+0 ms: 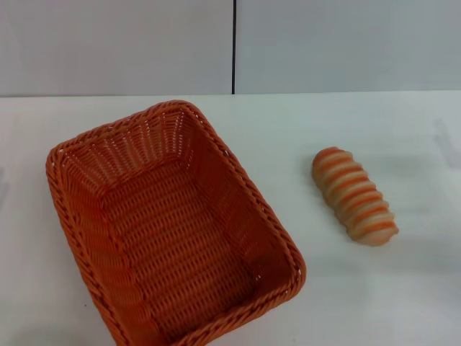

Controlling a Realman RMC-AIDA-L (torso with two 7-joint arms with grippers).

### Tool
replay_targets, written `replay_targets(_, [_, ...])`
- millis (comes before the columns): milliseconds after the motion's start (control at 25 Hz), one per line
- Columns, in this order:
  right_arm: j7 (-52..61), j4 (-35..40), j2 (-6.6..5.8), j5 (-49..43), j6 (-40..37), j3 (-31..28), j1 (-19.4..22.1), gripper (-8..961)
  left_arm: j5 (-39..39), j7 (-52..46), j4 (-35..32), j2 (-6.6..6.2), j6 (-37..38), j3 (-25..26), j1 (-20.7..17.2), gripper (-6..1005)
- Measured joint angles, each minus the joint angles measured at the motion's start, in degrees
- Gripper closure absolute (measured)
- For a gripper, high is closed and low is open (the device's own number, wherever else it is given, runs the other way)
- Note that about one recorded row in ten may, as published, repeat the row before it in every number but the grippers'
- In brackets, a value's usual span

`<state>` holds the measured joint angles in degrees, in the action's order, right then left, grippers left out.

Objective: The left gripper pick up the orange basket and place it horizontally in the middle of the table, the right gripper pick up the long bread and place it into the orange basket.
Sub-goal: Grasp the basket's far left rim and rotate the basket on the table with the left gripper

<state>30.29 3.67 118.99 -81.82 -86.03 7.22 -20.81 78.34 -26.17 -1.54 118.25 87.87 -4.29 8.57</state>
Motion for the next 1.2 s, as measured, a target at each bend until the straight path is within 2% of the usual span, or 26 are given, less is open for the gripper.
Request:
replay_targets(440, [0.5,-0.3,0.00,-0.1,1.1,0.1,-0.3,285,0.3,-4.2,-1.6,-0.27,-0.6,-0.9,-0.4,198])
replay_targets(520, [0.6,-0.3,-0.08,-0.1,1.1,0.1,-0.2,285,0.4,-11.2,-6.1,-0.31,0.2,-4.3,-0.9,198])
replay_targets(640, [0.6,-0.2,-0.10,-0.1,1.1,0.1,0.1,285,0.4,-14.4,-8.8,-0.30,0.4,-6.2,-1.1,198])
replay_targets(680, [0.6,-0.2,-0.10,-0.1,1.1,0.1,0.1,285,0.4,-21.9,-15.2,-0.31,0.3,-10.9,-1.5,198])
replay_targets(760, [0.6,-0.3,-0.09,-0.1,1.1,0.1,0.2,285,0.4,-27.5,-20.3,-0.40,0.0,-14.7,-1.8,199])
replay_targets(800, [0.6,-0.2,-0.09,-0.1,1.1,0.1,0.3,285,0.4,-33.0,-25.8,-0.56,-0.2,-18.4,-2.3,199])
replay_targets(880, [0.6,-0.1,-0.11,-0.1,1.1,0.1,0.3,285,0.4,-33.0,-25.8,-0.56,-0.2,-18.4,-2.3,199])
replay_targets(920, [0.6,0.0,-0.19,-0.1,1.0,0.1,0.4,285,2.8,-43.9,-38.4,-0.92,-0.7,-24.4,-3.1,199])
replay_targets(960, [0.6,0.2,-0.22,-0.1,0.9,0.1,0.5,285,6.1,-50.3,-44.7,-0.98,-0.7,-25.3,-2.7,199])
replay_targets(1080, [0.6,0.3,-0.22,-0.1,0.8,0.1,0.7,285,7.8,-52.6,-47.2,-1.09,-0.6,-25.3,-2.3,199])
replay_targets(1120, [0.6,0.3,-0.21,-0.1,0.7,0.1,0.8,285,15.0,-62.3,-56.9,-1.88,1.3,-25.9,0.0,199])
replay_targets(1200, [0.6,0.4,-0.17,-0.1,0.7,0.1,0.8,285,19.7,-67.3,-61.8,-2.25,2.9,-26.1,1.6,198])
